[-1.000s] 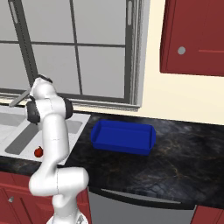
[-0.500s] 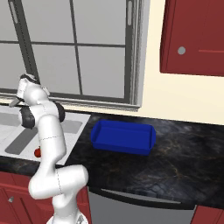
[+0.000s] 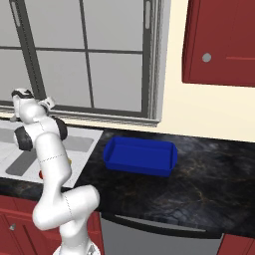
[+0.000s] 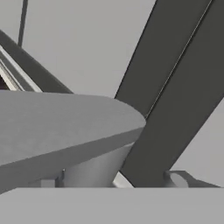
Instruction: Pick up all produce items and place them in the sink. Turn on the sink faucet to wash them. Then turn the sink off and put them in the tray.
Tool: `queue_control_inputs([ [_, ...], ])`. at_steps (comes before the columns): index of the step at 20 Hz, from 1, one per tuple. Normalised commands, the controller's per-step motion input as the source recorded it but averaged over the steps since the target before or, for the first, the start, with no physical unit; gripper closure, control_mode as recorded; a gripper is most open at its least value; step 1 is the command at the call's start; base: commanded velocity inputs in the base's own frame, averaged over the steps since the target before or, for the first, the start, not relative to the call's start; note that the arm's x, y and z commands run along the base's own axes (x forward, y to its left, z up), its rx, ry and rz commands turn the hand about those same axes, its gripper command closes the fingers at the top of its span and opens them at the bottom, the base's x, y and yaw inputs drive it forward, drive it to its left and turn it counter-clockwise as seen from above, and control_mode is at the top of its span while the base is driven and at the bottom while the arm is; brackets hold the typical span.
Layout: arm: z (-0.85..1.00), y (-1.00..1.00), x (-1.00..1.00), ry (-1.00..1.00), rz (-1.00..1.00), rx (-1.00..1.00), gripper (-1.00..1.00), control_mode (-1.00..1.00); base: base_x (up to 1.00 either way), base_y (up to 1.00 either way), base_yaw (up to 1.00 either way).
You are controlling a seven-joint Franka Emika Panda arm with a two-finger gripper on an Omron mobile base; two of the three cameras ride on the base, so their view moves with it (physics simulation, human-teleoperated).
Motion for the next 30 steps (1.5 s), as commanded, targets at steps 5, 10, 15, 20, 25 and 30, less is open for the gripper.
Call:
queue_control_inputs([
  [5, -0.05, -0.54, 0.05, -0.05, 0.19, 0.07, 1.0, -1.0, 0.0, 0.0, 0.0],
  [10, -0.24, -0.38, 0.0, 0.08, 0.01, 0.01, 1.0, -1.0, 0.0, 0.0, 0.0],
  [15, -0.23, -0.57, -0.05, 0.01, -0.07, 0.09, 1.0, -1.0, 0.0, 0.0, 0.0],
  [20, -0.25, -0.68, -0.1, 0.0, -0.13, 0.1, 1.0, -1.0, 0.0, 0.0, 0.0],
  [25, -0.33, -0.58, 0.0, 0.0, -0.12, 0.07, 1.0, -1.0, 0.0, 0.0, 0.0],
  [30, -0.25, -0.36, 0.0, 0.01, -0.06, 0.03, 1.0, -1.0, 0.0, 0.0, 0.0],
])
